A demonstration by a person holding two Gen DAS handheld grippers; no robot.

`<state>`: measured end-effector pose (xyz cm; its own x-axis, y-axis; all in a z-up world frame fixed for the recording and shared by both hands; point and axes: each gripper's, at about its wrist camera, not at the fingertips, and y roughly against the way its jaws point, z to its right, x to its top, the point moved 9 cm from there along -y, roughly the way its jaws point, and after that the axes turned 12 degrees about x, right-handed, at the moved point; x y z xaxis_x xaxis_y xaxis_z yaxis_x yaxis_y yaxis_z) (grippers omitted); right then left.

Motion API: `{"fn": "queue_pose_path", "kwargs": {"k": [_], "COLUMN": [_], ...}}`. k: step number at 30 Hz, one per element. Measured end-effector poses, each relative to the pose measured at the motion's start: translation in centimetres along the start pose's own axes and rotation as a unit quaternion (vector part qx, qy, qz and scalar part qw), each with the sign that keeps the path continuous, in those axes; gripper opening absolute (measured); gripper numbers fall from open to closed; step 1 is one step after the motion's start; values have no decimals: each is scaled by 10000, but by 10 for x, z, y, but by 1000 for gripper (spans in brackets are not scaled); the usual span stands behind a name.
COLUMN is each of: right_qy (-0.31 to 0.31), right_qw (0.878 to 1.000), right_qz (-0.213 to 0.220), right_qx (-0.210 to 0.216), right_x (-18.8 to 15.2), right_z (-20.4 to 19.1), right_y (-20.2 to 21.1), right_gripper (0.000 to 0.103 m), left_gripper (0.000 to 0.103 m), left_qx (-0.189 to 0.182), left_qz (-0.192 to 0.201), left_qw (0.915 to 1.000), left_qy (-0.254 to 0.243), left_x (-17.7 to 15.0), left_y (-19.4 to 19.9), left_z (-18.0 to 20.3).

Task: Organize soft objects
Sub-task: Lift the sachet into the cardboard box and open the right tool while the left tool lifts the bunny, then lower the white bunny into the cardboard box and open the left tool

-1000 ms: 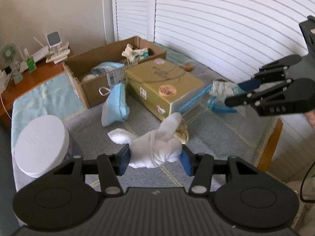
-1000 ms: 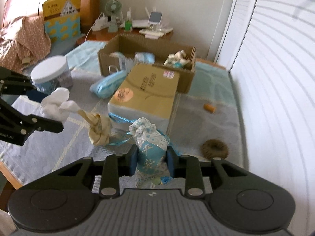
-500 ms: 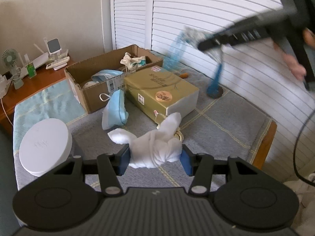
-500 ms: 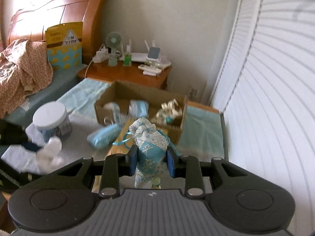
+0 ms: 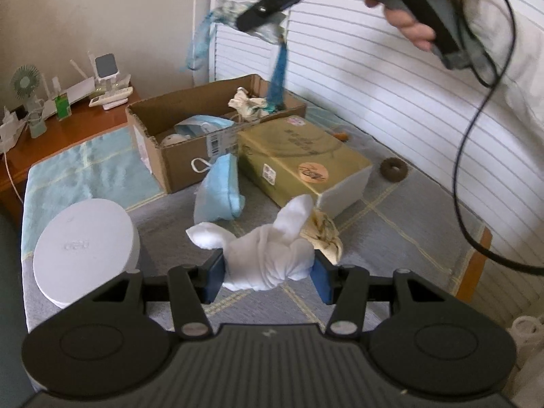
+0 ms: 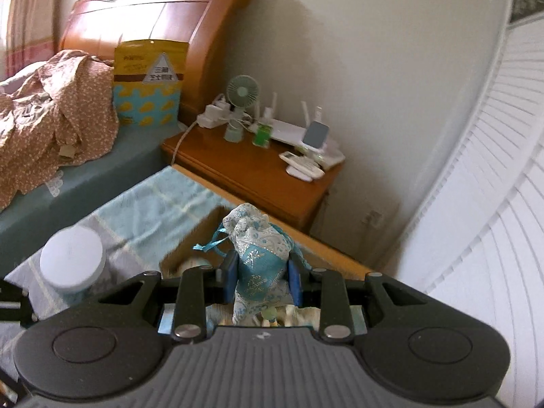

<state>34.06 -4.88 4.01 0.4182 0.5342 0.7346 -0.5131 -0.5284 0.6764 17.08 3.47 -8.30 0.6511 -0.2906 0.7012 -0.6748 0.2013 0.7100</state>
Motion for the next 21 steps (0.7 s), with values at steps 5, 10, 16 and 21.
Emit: {"fn": "queue_pose_path", "kwargs": {"k": [5, 10, 16, 21], "right_qy": [67, 3, -298, -783], "right_qw": [9995, 9975, 9965, 9950], "right_qz": [-203, -647, -730, -517], "right_qx": [244, 291, 290, 335], "right_x": [4, -28, -55, -69], "right_z": [10, 19, 24, 21], "right_y": [-44, -76, -75, -58], "right_gripper": [35, 36, 79, 103], "left_gripper": [52, 52, 52, 52], "left_qx": [76, 104, 103, 131], "left_qz": [-81, -107, -115, -26], "left_qw": [9999, 9999, 9999, 9999], "left_qy": [42, 4, -44, -72], "left_x": [3, 7, 12, 27], "left_y": [-8, -13, -15, -14], "left_z": [-8, -12, -10, -13]}}
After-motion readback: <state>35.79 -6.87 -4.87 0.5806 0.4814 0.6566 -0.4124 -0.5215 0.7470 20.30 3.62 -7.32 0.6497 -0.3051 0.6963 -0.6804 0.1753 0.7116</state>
